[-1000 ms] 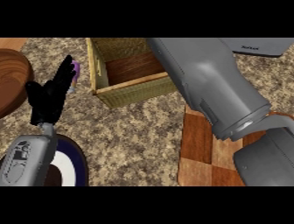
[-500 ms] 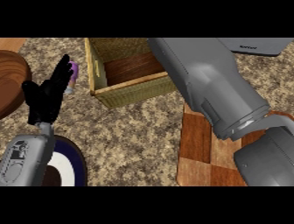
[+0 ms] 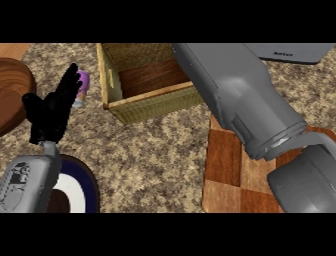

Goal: Pick the eggplant from the cutting board and place it in the basket

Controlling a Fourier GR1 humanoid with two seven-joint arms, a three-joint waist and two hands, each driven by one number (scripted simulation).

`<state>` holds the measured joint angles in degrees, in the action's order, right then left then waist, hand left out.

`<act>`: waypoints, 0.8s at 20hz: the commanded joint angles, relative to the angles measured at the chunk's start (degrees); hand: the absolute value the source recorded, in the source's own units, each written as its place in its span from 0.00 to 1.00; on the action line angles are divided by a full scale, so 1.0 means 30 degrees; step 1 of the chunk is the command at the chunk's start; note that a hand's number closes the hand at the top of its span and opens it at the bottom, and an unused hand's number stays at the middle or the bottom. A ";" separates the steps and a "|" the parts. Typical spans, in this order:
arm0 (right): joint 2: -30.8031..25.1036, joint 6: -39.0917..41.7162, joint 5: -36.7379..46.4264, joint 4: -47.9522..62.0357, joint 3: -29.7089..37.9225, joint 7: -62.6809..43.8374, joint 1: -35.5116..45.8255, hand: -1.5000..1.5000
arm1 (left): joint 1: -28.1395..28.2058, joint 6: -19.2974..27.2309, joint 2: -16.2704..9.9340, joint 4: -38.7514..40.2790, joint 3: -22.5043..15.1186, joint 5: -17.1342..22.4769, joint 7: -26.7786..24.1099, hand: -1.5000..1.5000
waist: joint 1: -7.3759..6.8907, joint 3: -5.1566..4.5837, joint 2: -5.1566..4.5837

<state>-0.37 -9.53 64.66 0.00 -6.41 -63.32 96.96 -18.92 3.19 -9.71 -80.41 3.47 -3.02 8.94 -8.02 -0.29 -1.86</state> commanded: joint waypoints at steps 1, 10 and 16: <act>0.0117 0.0704 0.0080 0.0001 -0.0110 -0.2211 -0.0543 1.00 | -0.0325 -0.0037 -0.0246 0.0199 0.0142 -0.0076 0.0092 0.50 | 0.0025 0.0001 -0.0028; 0.0117 0.1014 -0.0830 -0.0439 0.0687 -0.1746 -0.1177 1.00 | -0.0138 -0.0099 -0.0320 -0.0088 0.0484 0.0251 0.0162 0.50 | 0.0141 0.0027 0.0021; 0.0117 0.0872 -0.1074 -0.0494 0.0821 -0.1891 -0.1525 1.00 | 0.0430 -0.0355 -0.0249 -0.0421 0.0191 0.0221 0.0043 0.50 | 0.0046 0.0031 -0.0006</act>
<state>-0.37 -6.41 62.00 -1.21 -4.34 -62.82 93.18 -18.38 2.71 -9.92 -80.51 3.71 -2.90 8.36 -7.86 -0.23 -1.85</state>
